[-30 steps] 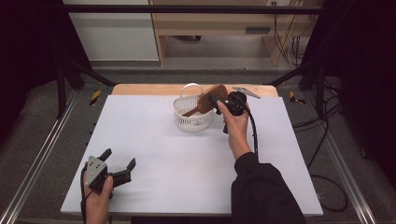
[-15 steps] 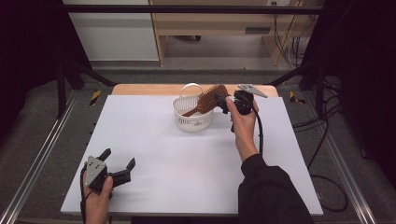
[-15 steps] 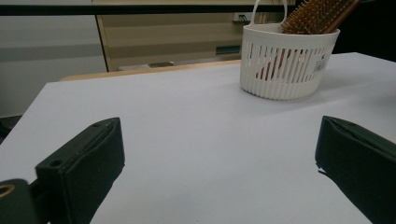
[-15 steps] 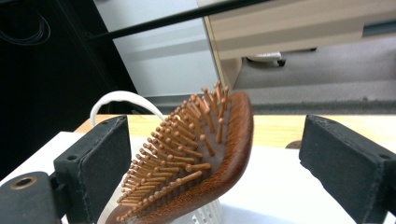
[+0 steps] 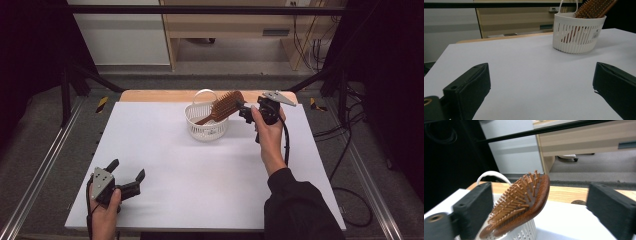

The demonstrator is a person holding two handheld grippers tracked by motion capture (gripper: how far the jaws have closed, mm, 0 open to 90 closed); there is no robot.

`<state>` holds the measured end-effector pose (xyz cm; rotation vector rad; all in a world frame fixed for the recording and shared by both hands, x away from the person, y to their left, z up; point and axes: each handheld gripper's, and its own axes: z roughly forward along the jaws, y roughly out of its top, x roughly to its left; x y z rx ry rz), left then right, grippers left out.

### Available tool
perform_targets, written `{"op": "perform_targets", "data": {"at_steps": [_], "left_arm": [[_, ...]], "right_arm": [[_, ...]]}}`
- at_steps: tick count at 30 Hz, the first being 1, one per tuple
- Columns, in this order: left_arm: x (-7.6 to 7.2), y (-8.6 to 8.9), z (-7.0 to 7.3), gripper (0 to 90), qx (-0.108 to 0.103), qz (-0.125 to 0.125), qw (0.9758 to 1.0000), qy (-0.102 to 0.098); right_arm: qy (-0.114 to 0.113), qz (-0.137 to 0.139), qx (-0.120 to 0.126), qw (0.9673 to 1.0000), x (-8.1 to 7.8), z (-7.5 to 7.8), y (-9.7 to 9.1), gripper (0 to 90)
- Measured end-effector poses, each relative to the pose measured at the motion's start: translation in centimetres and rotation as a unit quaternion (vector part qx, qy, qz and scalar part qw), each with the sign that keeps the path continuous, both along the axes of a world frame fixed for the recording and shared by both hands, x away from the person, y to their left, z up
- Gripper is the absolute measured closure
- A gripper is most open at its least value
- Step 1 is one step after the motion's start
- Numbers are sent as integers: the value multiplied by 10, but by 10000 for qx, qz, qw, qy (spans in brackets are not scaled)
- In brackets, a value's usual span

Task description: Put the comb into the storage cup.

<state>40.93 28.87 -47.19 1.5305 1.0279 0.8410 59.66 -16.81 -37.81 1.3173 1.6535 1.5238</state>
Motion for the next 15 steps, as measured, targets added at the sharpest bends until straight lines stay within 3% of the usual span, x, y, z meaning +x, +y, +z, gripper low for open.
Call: {"op": "perform_targets", "data": {"at_steps": [15], "left_arm": [[0, 1, -1, 14, 2, 0, 10000, -27]], "right_arm": [[18, 120, -306, 9995, -11, 4, -13, 78]]}}
